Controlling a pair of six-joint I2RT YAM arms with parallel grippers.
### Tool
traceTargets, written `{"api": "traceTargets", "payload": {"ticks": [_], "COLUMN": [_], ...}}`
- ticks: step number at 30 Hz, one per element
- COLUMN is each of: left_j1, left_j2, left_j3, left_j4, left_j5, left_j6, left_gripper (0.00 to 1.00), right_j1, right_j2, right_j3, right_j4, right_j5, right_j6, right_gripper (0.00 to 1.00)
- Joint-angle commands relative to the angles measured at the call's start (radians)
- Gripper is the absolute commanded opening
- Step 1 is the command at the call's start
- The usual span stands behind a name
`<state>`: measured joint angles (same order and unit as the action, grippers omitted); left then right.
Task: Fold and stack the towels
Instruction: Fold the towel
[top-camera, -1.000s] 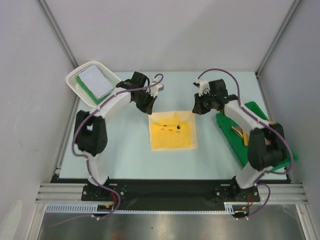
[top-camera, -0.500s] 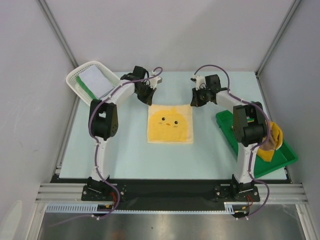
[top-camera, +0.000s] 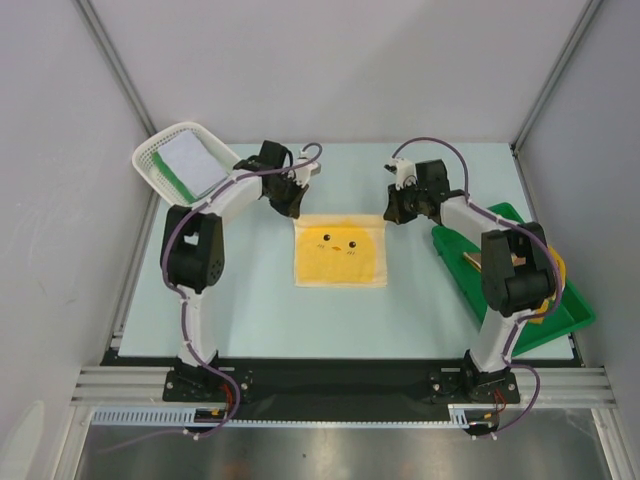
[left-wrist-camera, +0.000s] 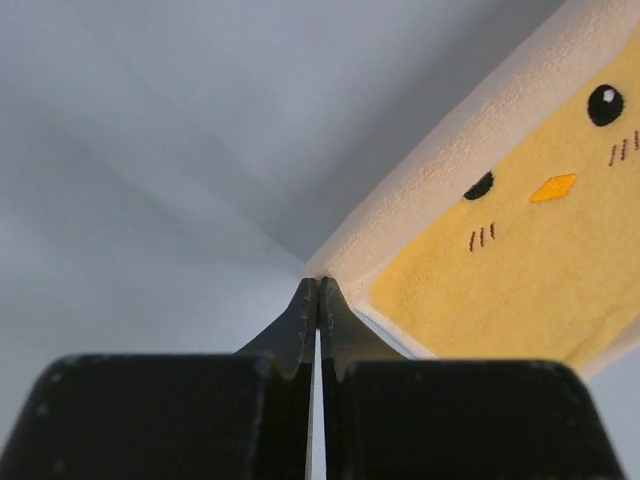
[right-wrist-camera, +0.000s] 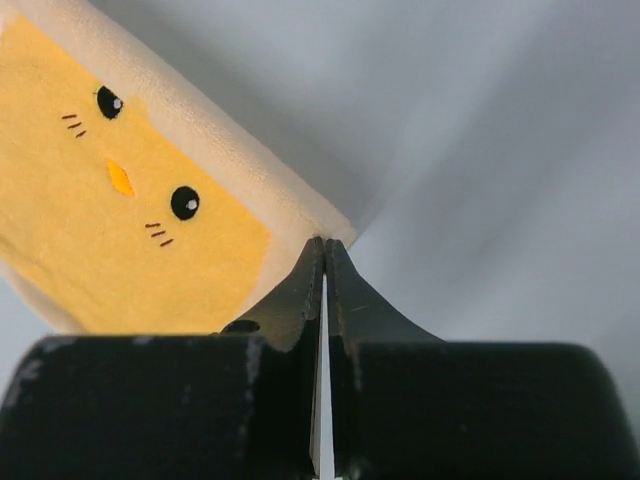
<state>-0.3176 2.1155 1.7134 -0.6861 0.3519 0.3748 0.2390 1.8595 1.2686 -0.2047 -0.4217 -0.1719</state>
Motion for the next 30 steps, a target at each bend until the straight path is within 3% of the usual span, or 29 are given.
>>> {"api": "traceTargets", "payload": {"ticks": [1, 12, 30], "left_j1": [-0.009, -0.055, -0.132], "left_j2": [-0.132, -0.256, -0.437], "left_j3": [-0.046, -0.231, -0.540], "left_j4": [0.056, 0.056, 0.105], "left_j5": [-0.008, -0.028, -0.009], "left_j6": [0.018, -0.013, -0.100], "left_gripper": [0.00, 0.00, 0.00], "right_j1": [0.000, 0.023, 0.178], "right_j2": [-0.103, -0.235, -0.444], "right_j3": [-0.069, -0.258, -0.502], "right_j4": [0.062, 0.091, 0.062], "right_j5": [0.054, 0.077, 0.218], "right_j6": [0.018, 0.089, 0.227], "right_gripper": [0.00, 0.00, 0.00]}}
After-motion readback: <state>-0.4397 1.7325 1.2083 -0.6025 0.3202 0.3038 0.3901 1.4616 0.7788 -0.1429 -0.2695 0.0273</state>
